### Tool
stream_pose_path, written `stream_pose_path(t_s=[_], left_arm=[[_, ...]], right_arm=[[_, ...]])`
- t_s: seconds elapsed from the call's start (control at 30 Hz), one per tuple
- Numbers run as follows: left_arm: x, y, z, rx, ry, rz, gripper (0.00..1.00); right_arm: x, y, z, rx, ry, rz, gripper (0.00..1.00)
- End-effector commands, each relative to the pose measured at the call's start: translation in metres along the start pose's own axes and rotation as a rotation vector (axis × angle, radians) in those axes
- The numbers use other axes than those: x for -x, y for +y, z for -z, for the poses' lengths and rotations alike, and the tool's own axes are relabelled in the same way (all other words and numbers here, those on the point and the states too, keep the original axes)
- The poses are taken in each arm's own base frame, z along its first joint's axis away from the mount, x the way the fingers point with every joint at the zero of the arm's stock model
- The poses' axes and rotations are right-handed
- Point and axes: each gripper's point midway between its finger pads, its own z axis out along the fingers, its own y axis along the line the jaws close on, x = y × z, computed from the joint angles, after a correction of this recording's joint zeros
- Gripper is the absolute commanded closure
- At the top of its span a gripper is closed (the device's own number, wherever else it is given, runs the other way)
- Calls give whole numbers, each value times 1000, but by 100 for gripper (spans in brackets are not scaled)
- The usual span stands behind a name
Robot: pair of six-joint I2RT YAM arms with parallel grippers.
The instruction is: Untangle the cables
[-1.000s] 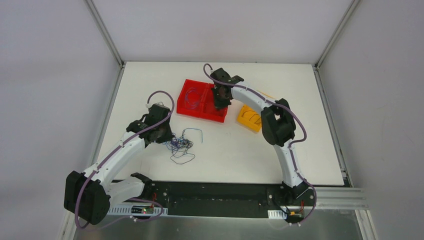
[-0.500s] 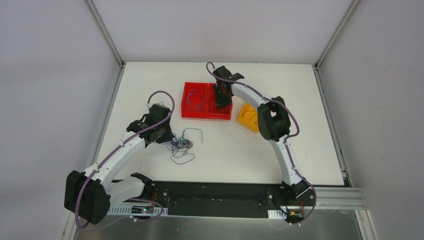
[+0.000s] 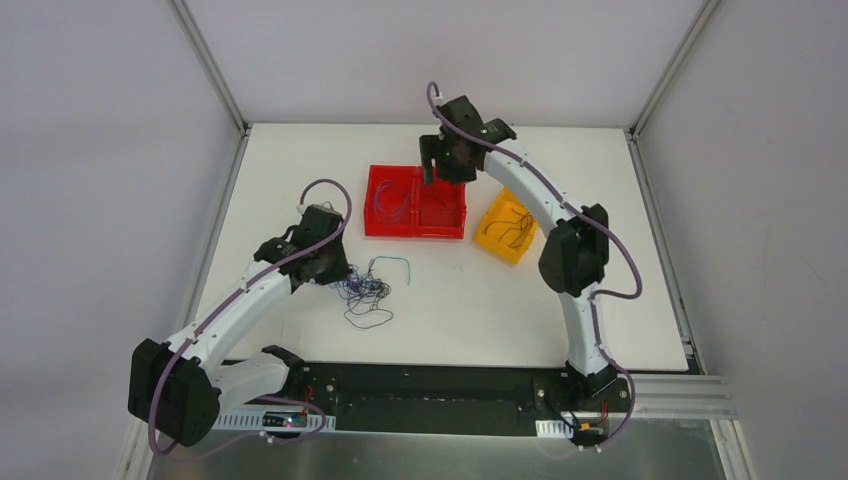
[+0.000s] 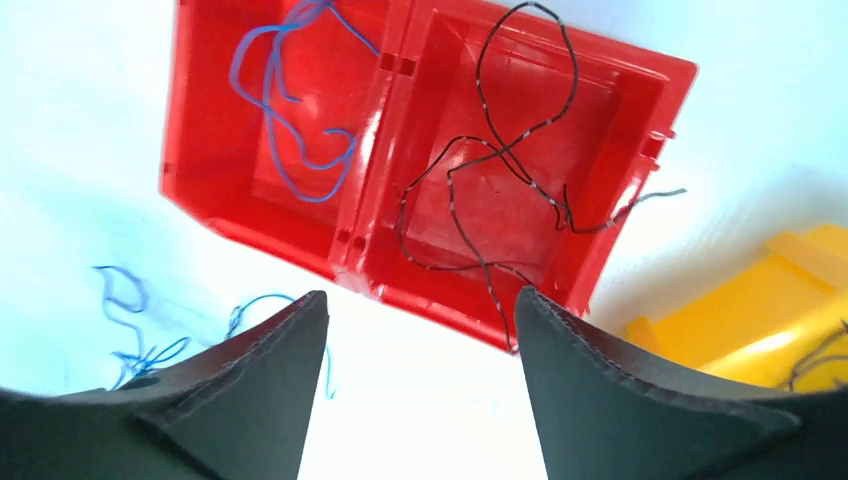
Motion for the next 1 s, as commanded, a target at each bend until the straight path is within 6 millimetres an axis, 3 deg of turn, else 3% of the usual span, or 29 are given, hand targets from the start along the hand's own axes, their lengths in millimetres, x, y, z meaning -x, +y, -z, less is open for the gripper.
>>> stream_pose_path(t_s=[0.0,0.1,0.27,0.5,0.8,0.97], left_arm=[[9,-21,7,-58,-15,-37,100],[9,-27,8,-69,-13,-52,100],[7,-40,9,-97,-13,-86,100],[1,-68,14,-213,-9,-138,100],[-12,-127,40,-533,50,-232,100],[-13,-148,53,-671,52,-250,100]], right_arm=[[18,11,70,48,-111,17,24],[13,17,93,88,-142,27,20],[-12,16,113,135,-189,30,17],[-56,3,123,182,-256,-9,16],[-140,40,132,543,-254,24,26],[-177,61,130,617,-205,103,25]])
